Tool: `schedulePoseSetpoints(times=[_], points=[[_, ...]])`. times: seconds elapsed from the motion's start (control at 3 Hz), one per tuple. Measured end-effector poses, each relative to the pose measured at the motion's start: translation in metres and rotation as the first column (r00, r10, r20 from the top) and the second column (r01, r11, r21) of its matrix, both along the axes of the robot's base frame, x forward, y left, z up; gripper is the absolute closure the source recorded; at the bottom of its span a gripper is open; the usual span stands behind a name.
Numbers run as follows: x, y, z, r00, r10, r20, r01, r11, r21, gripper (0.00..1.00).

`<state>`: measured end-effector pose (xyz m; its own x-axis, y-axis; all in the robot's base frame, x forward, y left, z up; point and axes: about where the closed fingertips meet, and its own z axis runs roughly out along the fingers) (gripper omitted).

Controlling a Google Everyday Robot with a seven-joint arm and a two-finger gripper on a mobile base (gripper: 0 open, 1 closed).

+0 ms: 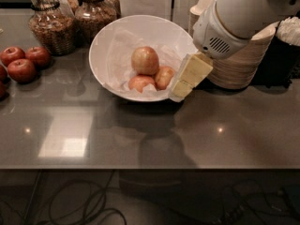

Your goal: Pick apple from white bowl

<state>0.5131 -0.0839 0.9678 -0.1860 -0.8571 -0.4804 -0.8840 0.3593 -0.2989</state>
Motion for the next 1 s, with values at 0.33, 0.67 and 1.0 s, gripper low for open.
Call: schedulePoseSetpoints(times=[0.33, 0.67, 1.0], points=[[0.031, 0.020, 0.000, 0.9996, -0.006, 0.026, 0.003, 0.996, 0.090, 0.00], [0.052, 0.031, -0.004, 0.9995, -0.024, 0.021, 0.020, 0.983, 0.180, 0.00], [0.067, 0.037, -0.012, 0.9994, -0.033, -0.006, 0.034, 0.967, 0.254, 0.00]])
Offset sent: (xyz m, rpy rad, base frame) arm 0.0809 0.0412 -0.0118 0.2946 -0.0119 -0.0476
